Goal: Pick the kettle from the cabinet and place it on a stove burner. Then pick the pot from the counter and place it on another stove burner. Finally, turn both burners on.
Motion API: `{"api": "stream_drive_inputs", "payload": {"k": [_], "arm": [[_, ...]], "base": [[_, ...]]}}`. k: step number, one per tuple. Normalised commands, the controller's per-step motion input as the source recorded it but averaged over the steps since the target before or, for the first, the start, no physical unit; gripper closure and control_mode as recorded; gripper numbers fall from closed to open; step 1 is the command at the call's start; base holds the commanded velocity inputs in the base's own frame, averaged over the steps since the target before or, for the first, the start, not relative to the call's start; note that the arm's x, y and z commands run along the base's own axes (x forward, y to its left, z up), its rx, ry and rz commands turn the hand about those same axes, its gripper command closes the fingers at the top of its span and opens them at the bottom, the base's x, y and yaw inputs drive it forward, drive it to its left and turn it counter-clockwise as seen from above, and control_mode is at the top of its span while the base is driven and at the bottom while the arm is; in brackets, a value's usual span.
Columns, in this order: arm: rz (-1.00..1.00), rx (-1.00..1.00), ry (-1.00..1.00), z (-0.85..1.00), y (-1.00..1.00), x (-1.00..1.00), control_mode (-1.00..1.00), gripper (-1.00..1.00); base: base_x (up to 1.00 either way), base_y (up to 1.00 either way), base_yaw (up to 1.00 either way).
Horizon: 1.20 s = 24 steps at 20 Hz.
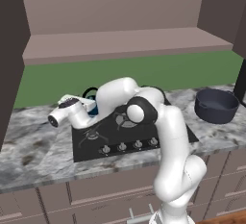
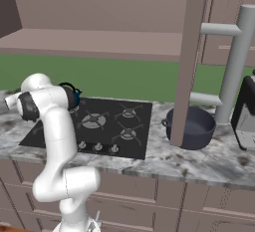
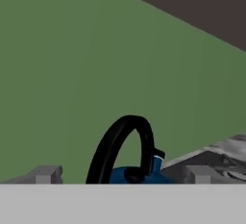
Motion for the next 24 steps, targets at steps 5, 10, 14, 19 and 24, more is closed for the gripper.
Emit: {"api": "stream_drive_inputs", "payload": {"k": [5, 10, 14, 19, 24], "arm": [[-0.02, 0.00, -0.06, 0.00, 0.03, -0.31, -1.00, -1.00], [-0.03, -0.01, -0.07, 0.00, 0.00, -0.30, -1.00, -1.00], [-0.04, -0.01, -0.08, 0.00, 0.00, -0.35, -1.00, -1.00], [-0.05, -0.01, -0.01, 0.12, 0.00, -0.28, -1.00, -1.00], [-0.03, 0.00, 0.00, 0.17, -0.02, -0.32, -1.00, -1.00]], "base": [[0.00, 0.00, 0.00], [0.00, 0.00, 0.00], [0.00, 0.00, 0.00], [0.00, 0.00, 0.00], [0.00, 0.00, 0.00]]}}
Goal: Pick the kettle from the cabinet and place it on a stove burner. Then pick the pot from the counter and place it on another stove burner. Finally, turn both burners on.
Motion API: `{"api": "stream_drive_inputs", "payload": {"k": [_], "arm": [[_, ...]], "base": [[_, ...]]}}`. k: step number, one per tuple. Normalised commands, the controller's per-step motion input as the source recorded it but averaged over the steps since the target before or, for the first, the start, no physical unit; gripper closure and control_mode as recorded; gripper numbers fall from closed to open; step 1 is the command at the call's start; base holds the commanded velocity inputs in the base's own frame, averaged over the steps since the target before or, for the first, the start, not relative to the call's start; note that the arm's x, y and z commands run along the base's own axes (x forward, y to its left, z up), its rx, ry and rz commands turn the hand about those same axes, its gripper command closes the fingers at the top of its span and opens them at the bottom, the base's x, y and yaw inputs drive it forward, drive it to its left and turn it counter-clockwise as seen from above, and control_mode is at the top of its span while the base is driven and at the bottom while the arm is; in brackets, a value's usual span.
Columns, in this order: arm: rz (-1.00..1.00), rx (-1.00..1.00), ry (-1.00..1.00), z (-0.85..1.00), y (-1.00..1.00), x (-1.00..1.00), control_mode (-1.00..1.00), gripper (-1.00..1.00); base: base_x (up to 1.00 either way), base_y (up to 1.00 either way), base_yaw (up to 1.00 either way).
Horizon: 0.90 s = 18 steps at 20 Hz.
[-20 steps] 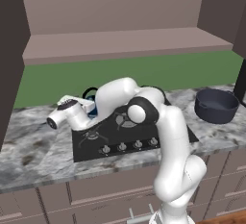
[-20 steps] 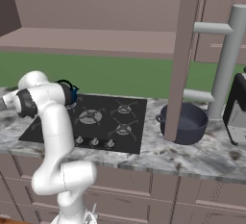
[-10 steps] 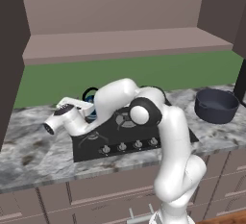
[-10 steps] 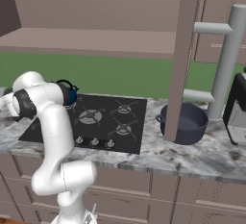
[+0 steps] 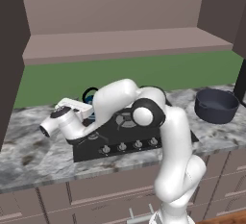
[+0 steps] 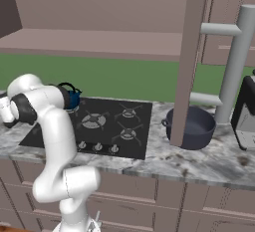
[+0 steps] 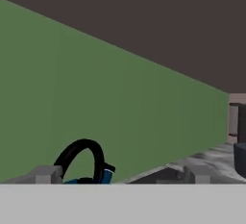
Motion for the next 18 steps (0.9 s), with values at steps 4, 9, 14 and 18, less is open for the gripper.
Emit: {"api": "stream_drive_inputs", "payload": {"k": [4, 9, 14, 18], "arm": [[-0.03, 0.00, 0.00, 0.20, -0.03, -0.33, -1.00, -1.00], [-0.03, 0.00, 0.00, 0.19, -0.05, -0.35, -1.00, -1.00], [-0.01, 0.00, 0.00, 0.14, -0.17, -0.35, -1.00, -1.00], [0.00, 0.01, 0.00, 0.02, -0.23, -0.32, -1.00, -1.00]], "base": [[0.00, 0.00, 0.00], [0.00, 0.00, 0.00], [0.00, 0.00, 0.00], [0.00, 0.00, 0.00]]}}
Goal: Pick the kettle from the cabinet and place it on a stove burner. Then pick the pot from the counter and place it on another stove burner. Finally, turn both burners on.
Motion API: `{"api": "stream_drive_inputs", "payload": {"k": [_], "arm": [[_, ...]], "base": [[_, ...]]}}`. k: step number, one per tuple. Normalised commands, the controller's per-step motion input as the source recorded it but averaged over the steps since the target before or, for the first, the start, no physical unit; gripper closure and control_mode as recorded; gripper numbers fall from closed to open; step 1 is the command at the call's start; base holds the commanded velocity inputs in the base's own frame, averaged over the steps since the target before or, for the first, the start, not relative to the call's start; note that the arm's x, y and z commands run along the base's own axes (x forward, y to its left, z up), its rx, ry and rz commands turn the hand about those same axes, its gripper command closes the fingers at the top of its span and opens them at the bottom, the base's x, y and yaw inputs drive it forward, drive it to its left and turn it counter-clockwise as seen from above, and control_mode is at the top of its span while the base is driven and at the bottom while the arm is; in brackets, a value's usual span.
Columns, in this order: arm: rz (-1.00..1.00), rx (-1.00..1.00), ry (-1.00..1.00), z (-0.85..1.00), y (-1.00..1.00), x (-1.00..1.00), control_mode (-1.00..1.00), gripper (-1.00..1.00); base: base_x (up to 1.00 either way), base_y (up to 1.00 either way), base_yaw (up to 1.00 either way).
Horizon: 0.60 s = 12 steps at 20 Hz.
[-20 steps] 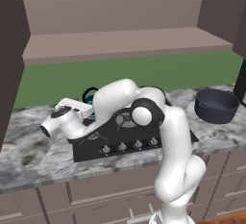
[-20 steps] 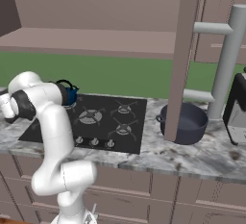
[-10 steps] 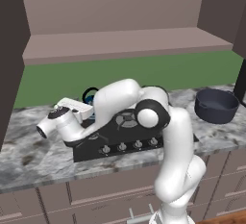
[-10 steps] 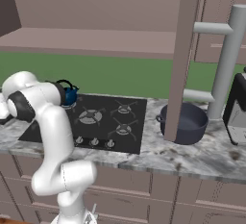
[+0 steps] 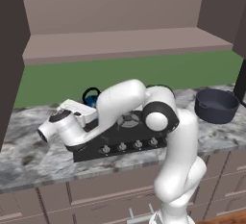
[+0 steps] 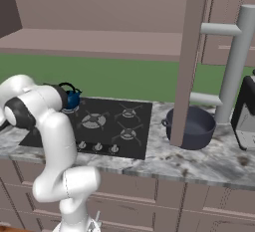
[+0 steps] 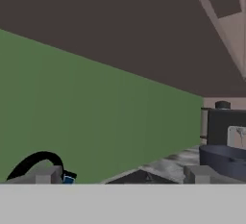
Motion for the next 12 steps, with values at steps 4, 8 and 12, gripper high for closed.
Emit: {"api": "stream_drive_inputs", "payload": {"k": [4, 8, 12], "arm": [[0.00, 0.03, 0.00, 0.03, -0.28, -0.26, -1.00, -1.00], [0.00, 0.04, 0.00, 0.16, -0.29, -0.29, -1.00, -1.00], [-0.02, 0.05, 0.00, 0.16, -0.25, -0.30, -1.00, -1.00]], "base": [[0.00, 0.00, 0.00], [0.00, 0.00, 0.00], [0.00, 0.00, 0.00]]}}
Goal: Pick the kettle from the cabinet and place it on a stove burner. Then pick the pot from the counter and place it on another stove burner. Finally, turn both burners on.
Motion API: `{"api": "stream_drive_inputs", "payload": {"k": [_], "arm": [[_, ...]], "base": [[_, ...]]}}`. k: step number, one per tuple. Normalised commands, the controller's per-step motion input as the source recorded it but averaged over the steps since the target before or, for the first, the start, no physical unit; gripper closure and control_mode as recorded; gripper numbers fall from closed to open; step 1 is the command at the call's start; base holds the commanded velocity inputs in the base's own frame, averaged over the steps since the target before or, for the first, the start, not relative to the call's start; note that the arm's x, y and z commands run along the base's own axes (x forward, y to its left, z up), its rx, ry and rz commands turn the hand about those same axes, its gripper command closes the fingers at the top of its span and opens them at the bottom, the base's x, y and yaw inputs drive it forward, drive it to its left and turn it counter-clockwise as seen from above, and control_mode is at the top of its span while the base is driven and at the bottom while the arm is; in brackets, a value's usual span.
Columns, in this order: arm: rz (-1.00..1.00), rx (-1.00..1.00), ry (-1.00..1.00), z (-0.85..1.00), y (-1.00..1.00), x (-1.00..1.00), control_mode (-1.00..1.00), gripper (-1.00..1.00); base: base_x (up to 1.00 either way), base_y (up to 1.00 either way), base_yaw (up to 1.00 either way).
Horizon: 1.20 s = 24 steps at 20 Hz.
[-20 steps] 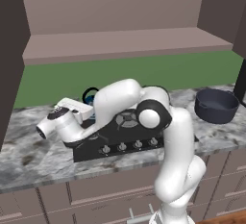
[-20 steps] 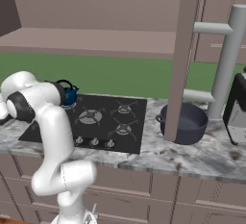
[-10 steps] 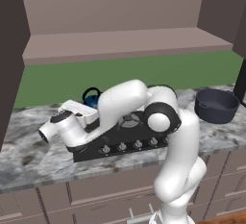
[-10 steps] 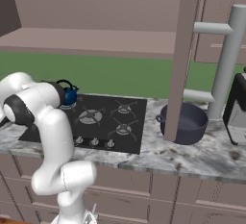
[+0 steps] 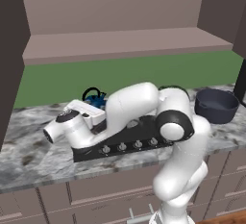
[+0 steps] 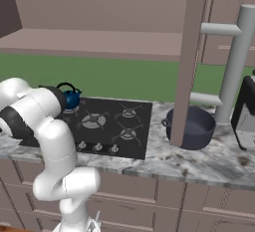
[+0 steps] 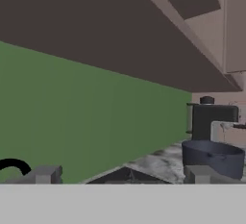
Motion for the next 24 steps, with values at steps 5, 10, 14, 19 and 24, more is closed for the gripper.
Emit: {"api": "stream_drive_inputs", "payload": {"k": [5, 10, 14, 19, 24], "arm": [[-0.01, 0.08, 0.01, 0.14, -0.20, -0.33, -1.00, -1.00], [0.00, 0.07, 0.00, 0.17, -0.23, -0.35, -1.00, -1.00], [0.00, 0.06, 0.01, 0.15, -0.26, -0.27, -1.00, -1.00], [0.00, 0.08, 0.02, 0.17, -0.32, -0.29, -1.00, -1.00], [0.00, 0.10, 0.01, 0.12, -0.33, -0.32, -1.00, -1.00]], "base": [[0.00, 0.00, 0.00], [0.00, 0.00, 0.00], [0.00, 0.00, 0.00], [0.00, 0.00, 0.00], [0.00, 0.00, 0.00]]}}
